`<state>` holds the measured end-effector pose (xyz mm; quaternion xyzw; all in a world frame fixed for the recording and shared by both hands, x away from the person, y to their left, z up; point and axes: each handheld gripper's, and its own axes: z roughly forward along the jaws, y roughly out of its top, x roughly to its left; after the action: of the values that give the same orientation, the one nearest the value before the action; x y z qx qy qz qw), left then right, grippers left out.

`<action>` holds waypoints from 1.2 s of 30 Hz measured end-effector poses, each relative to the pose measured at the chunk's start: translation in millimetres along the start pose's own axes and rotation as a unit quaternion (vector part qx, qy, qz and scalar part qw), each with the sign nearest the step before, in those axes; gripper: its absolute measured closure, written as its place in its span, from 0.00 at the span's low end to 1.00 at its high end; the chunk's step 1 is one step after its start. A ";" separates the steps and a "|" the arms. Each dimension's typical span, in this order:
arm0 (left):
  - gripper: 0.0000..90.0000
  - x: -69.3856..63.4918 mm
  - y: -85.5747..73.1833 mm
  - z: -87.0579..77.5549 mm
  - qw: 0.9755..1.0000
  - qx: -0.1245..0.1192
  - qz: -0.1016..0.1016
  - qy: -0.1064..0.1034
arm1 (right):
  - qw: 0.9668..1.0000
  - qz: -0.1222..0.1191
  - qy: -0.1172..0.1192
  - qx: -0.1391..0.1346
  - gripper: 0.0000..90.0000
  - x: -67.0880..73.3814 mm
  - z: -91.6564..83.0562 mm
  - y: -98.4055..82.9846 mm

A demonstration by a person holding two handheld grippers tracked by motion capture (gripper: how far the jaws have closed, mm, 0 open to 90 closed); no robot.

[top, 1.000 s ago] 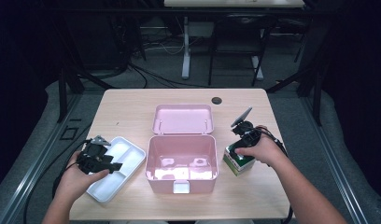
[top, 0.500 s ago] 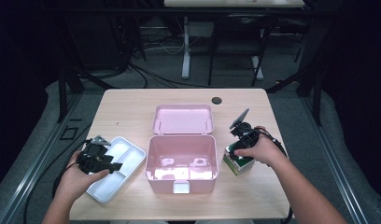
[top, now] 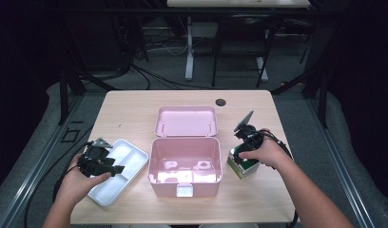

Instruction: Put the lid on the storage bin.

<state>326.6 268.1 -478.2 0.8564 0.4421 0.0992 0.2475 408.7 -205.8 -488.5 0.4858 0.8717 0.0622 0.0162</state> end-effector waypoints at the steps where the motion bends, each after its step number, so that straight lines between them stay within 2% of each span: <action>1: 0.55 0.1 -0.1 -0.1 1.000 0.000 0.000 0.000 | 1.000 0.003 0.000 0.001 0.15 0.0 -0.1 0.1; 12: 0.55 0.3 -0.1 -1.4 1.000 -0.002 0.000 0.000 | 1.000 0.003 -0.009 0.017 0.16 2.1 1.4 2.0; 19: 0.55 1.0 -0.3 -2.6 1.000 -0.003 -0.001 0.001 | 1.000 0.006 -0.002 0.027 0.18 1.1 -0.9 1.8; 23: 0.55 0.9 -0.2 -2.9 1.000 -0.004 -0.002 0.002 | 1.000 0.006 0.004 0.021 0.18 -0.5 -2.7 0.7; 25: 0.55 0.9 -0.1 -3.0 1.000 -0.004 -0.001 0.001 | 1.000 0.007 -0.001 0.018 0.18 -0.2 -4.5 0.6; 33: 0.55 1.2 -0.3 -3.0 1.000 -0.005 -0.003 0.001 | 1.000 -0.002 -0.003 0.015 0.18 0.8 -14.3 0.1; 34: 0.55 1.3 -0.3 -3.0 1.000 -0.005 -0.002 0.001 | 1.000 -0.008 -0.010 0.014 0.18 1.0 -15.1 0.0; 36: 0.55 1.4 -0.5 -3.2 1.000 -0.007 -0.002 0.001 | 1.000 -0.015 -0.003 0.017 0.18 1.5 -18.9 -0.2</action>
<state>325.9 270.6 -475.8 0.8536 0.4437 0.1022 0.2529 406.1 -206.3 -469.7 0.4733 0.8796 0.0459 0.0120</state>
